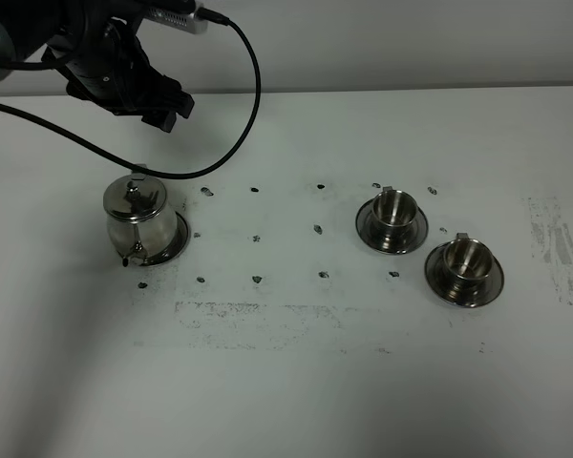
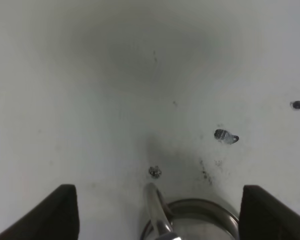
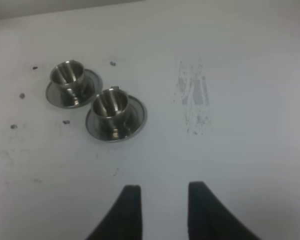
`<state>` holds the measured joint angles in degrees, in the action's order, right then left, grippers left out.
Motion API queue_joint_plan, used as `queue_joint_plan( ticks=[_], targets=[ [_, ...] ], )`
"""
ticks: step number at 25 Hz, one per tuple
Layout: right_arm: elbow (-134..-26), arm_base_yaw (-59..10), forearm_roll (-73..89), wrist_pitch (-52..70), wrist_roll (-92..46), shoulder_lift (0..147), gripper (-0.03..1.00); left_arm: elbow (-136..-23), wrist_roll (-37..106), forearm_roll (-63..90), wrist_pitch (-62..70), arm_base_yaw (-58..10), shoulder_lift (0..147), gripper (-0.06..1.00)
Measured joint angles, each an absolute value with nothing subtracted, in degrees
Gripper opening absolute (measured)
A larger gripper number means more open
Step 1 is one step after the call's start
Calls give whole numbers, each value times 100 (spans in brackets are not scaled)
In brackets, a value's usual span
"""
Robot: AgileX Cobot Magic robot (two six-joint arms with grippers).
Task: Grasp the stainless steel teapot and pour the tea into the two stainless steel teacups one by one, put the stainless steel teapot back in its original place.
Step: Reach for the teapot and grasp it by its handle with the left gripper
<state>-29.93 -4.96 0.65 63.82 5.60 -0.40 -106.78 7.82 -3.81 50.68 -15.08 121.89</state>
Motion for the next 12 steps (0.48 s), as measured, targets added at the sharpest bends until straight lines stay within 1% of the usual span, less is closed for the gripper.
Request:
queue_joint_plan(
  ticks=[3, 7, 9, 12],
  targets=[
    [-2993, -496, 65, 6382, 560, -40, 22, -10586, 787, -398, 4907, -1484, 12253, 65],
    [-2993, -496, 65, 6377, 560, -40, 22, -9692, 791, -487, 4278, -1419, 11865, 65],
    [-2993, -496, 65, 6377, 560, -40, 22, -9417, 791, -480, 4013, -1401, 11707, 65],
    [-2993, -496, 65, 6377, 560, -40, 22, -9336, 773, -406, 3925, -1401, 11650, 65]
  ],
)
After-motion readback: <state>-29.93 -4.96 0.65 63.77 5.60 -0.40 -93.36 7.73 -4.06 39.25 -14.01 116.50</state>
